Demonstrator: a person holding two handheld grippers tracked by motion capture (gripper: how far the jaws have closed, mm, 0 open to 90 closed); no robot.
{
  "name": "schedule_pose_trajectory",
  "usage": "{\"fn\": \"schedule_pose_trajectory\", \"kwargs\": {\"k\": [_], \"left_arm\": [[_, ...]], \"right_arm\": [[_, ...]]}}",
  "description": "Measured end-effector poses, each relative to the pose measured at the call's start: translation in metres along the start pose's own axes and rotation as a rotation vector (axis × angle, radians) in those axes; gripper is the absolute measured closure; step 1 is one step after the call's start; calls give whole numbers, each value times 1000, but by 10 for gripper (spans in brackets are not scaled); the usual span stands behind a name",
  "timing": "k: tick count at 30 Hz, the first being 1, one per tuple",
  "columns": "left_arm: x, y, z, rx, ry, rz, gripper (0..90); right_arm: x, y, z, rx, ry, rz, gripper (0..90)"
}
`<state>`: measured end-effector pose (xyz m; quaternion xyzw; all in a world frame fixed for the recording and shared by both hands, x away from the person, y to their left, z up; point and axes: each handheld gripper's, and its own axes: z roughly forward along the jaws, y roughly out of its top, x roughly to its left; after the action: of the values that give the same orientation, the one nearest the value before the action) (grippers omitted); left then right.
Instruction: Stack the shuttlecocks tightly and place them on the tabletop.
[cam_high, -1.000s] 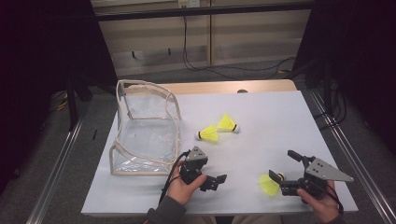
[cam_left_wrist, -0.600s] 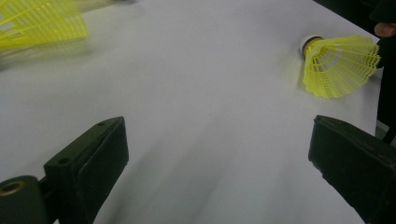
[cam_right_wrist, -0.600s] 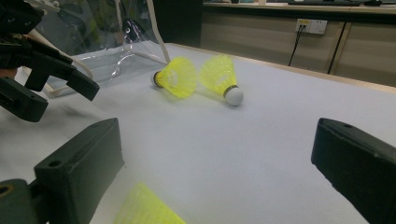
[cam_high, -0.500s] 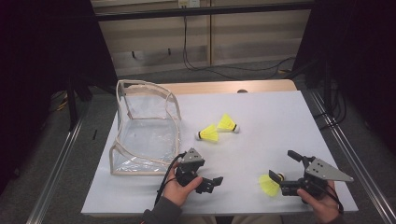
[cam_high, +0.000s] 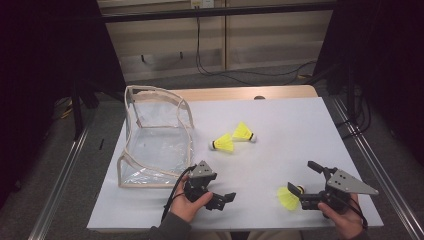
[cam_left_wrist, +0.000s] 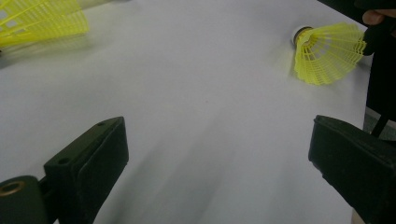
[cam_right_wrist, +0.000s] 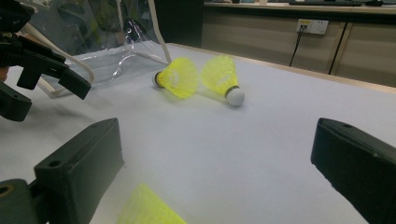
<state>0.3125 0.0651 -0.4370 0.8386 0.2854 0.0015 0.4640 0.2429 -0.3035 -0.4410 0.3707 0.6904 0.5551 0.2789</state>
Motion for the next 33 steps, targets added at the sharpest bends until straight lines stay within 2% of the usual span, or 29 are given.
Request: {"fn": "schedule_pose_trajectory", "kwargs": {"k": [4, 23, 29, 33], "left_arm": [[-1, -1, -3, -2, -16, 2, 46], [-3, -11, -14, 42, -37, 21, 46], [-2, -14, -17, 51, -50, 38, 46], [-2, -15, -19, 52, -67, 34, 46]], "right_arm": [[0, 0, 0, -1, -1, -1, 16], [0, 0, 0, -3, 2, -3, 18], [0, 0, 0, -1, 2, -5, 18], [0, 0, 0, -1, 3, -5, 18]]}}
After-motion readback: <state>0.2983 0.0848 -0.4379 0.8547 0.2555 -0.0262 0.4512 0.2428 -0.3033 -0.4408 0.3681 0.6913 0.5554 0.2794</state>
